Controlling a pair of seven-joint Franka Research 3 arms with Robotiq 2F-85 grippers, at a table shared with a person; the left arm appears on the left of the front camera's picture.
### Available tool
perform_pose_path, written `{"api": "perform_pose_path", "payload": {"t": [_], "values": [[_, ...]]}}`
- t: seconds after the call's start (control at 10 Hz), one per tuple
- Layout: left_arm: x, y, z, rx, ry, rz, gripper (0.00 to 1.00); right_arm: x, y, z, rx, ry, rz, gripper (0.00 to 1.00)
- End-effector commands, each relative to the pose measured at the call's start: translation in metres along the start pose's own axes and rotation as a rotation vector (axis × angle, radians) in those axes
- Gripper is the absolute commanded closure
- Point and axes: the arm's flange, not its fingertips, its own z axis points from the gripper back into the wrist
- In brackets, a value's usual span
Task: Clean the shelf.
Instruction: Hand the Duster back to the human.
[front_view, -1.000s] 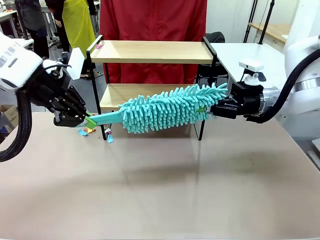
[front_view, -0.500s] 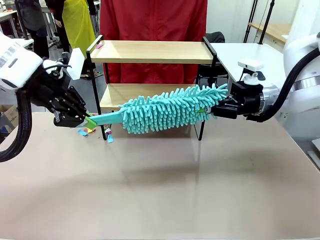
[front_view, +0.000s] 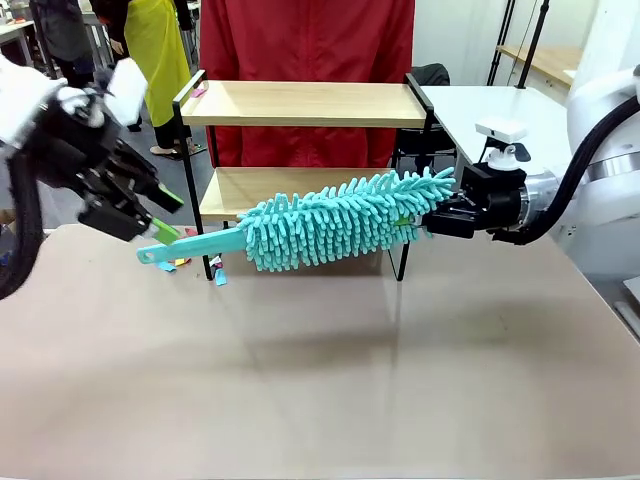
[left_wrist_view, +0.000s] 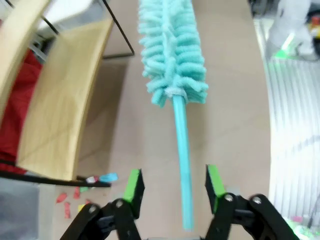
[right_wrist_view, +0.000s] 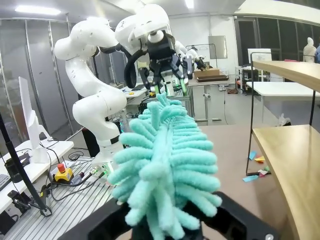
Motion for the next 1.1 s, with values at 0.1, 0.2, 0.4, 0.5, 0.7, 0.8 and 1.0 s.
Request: {"api": "perform_pose_path", "payload": {"t": [0.1,0.2,0.4,0.5,0.7,0.8,1.0], "values": [[-0.041,0.009,0.046,0.008,-0.232,0.059,0.0,0.001,0.001,0.0,-0.005,-0.006,0.009,1.0],[-0.057,0.01,0.062,0.008,-0.311,0.062,0.0,0.001,0.001,0.0,-0.005,-0.006,0.009,1.0],[-0.096,0.006,0.091,0.062,-0.402,0.076,0.0,0.001,0.001,0.0,-0.005,-0.006,0.009,1.0],[-0.114,-0.001,0.101,0.09,-0.427,0.095,0.0,0.001,0.001,0.0,-0.005,-0.006,0.009,1.0],[-0.119,-0.005,0.106,0.092,-0.419,0.099,0.0,0.001,0.001,0.0,-0.005,-0.006,0.009,1.0],[-0.115,0.006,0.115,0.099,-0.402,0.113,0.0,-0.001,0.001,0.0,0.0,0.0,-0.003,0.85],[-0.115,0.006,0.115,0.099,-0.402,0.113,0.0,0.036,0.02,0.002,-0.005,-0.104,0.116,0.85]]}}
